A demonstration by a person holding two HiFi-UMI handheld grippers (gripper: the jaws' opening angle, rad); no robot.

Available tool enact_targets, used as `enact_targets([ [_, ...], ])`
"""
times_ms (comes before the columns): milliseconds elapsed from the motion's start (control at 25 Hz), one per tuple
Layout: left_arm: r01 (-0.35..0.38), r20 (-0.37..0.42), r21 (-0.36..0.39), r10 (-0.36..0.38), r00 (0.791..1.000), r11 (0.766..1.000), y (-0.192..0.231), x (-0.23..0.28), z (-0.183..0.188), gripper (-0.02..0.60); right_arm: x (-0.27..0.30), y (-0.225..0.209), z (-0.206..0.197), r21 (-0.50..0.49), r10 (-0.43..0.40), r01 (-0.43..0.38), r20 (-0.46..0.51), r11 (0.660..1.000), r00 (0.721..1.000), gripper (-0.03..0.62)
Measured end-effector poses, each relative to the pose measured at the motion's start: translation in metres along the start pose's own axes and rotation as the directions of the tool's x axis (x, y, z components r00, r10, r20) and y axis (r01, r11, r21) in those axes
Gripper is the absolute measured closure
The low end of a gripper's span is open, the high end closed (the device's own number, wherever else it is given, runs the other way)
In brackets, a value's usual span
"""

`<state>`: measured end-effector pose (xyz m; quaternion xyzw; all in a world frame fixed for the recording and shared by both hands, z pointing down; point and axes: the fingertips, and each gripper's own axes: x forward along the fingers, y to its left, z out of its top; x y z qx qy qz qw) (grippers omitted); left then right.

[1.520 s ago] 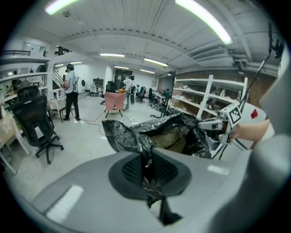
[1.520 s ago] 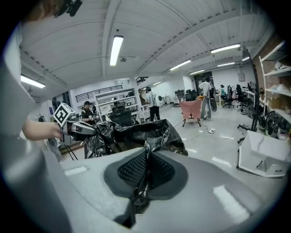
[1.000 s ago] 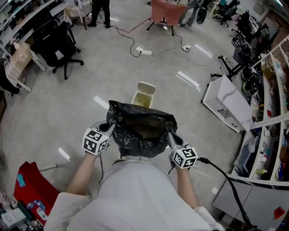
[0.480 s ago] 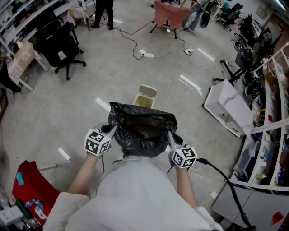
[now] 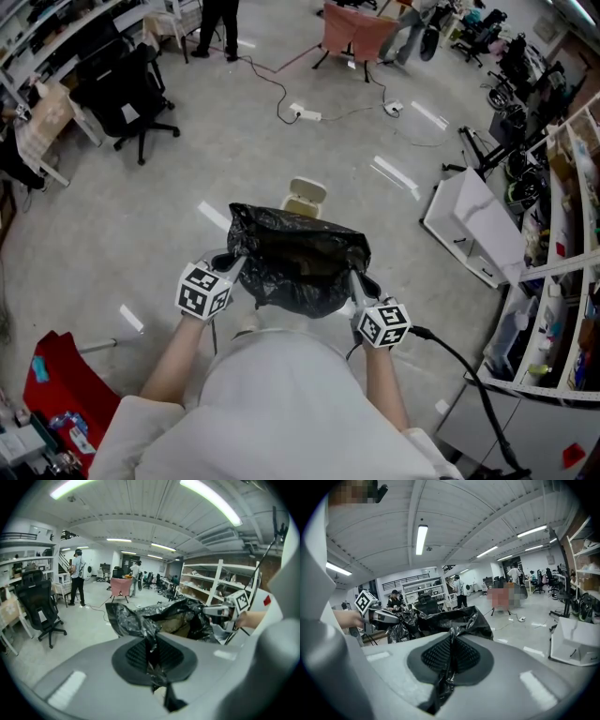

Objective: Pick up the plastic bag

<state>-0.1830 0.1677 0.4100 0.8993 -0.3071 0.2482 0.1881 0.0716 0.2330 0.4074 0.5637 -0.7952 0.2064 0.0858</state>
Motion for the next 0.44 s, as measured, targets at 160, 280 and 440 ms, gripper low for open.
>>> enact_targets([
  [160,0.0,0.013,0.005,0.0,1.0,1.0,-0.0001,0.0004,0.006,0.575,-0.0004,0.0017,0.0034,-0.002,-0.004,0.004,0.009,1.0,1.0,0.592],
  [280,0.003,0.018,0.01,-0.003,1.0,1.0,-0.0015,-0.0003,0.0089,0.575,-0.0021,0.002,0.0056,0.001,-0.009,0.009,0.016,1.0,1.0,0.592],
  [440,0.008,0.023,0.017,-0.008,1.0,1.0,-0.0045,-0.0011,0.0101,0.575,-0.0046,0.0008,0.0059,0.004,-0.016,0.016,0.022,1.0,1.0,0.592],
])
